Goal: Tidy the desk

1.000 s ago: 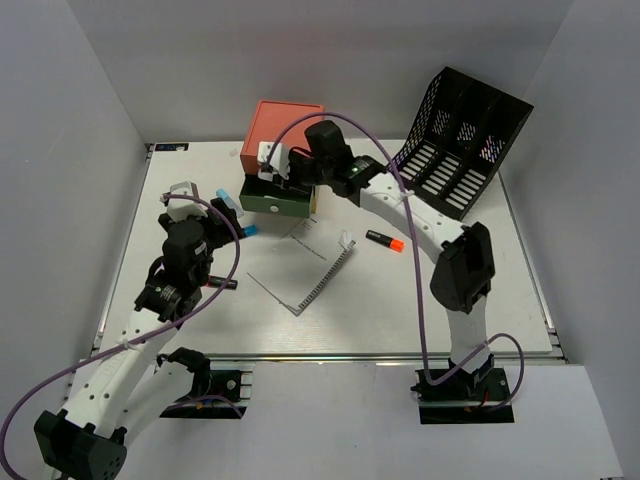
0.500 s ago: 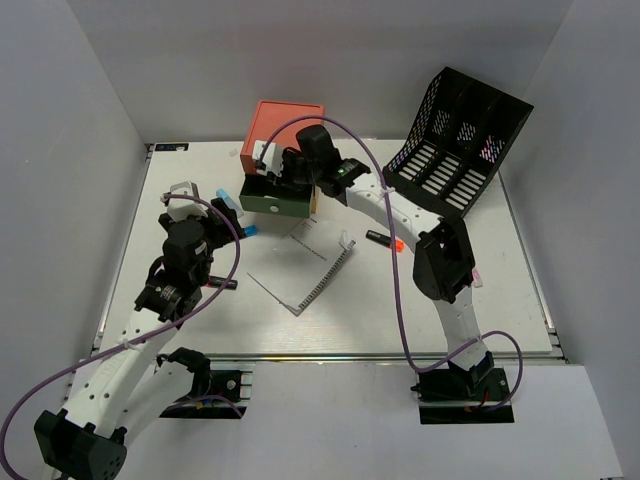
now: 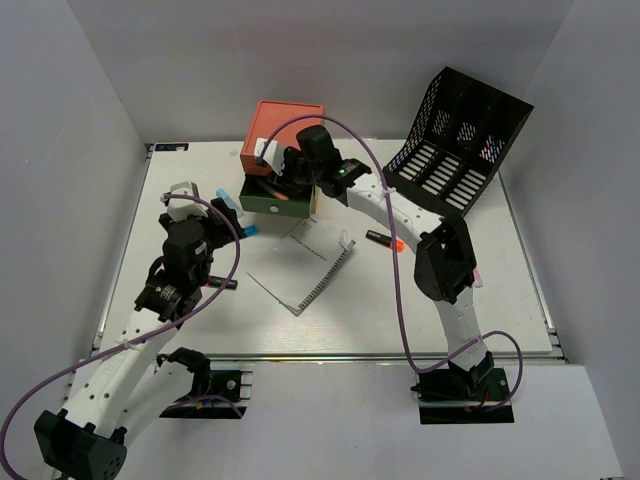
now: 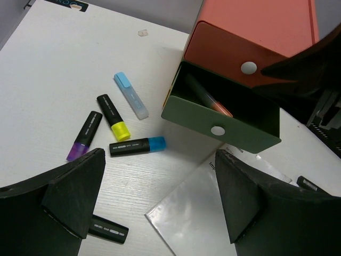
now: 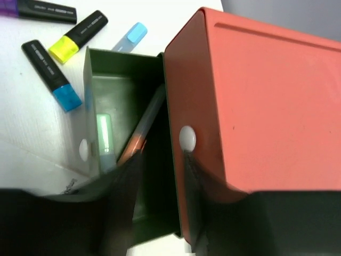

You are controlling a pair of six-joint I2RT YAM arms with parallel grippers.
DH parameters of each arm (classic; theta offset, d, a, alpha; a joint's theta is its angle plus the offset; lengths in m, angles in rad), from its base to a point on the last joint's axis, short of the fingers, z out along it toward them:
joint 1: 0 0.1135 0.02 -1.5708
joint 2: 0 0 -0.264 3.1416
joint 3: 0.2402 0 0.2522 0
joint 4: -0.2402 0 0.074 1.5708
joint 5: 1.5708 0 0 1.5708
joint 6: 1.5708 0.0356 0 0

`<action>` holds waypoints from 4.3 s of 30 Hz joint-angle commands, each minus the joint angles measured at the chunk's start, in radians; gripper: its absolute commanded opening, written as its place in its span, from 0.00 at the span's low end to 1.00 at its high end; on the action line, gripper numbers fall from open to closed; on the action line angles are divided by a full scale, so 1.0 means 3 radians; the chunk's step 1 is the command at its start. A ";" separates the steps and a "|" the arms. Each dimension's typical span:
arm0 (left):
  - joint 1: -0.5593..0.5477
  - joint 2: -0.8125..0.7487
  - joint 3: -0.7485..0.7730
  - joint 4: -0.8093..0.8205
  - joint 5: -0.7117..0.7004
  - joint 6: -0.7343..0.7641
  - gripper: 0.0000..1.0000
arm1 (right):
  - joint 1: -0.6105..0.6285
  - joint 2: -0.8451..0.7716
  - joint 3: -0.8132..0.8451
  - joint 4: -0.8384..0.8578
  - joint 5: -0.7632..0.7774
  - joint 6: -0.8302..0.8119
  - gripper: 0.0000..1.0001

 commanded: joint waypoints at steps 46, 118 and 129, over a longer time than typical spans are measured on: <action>0.0098 0.0082 0.0255 -0.0075 0.1151 0.0113 0.84 | -0.3076 -0.2111 -0.3349 -0.1340 0.0532 0.0395 0.61; 0.0032 0.0041 -0.0021 0.0079 0.0281 0.0369 0.81 | -0.0023 -0.0076 0.0486 -0.0455 -0.0031 0.0083 0.00; 0.0032 0.0062 -0.0021 0.0094 0.0404 0.0343 0.81 | 0.0012 0.0150 0.0568 -0.0537 0.0221 -0.0055 0.44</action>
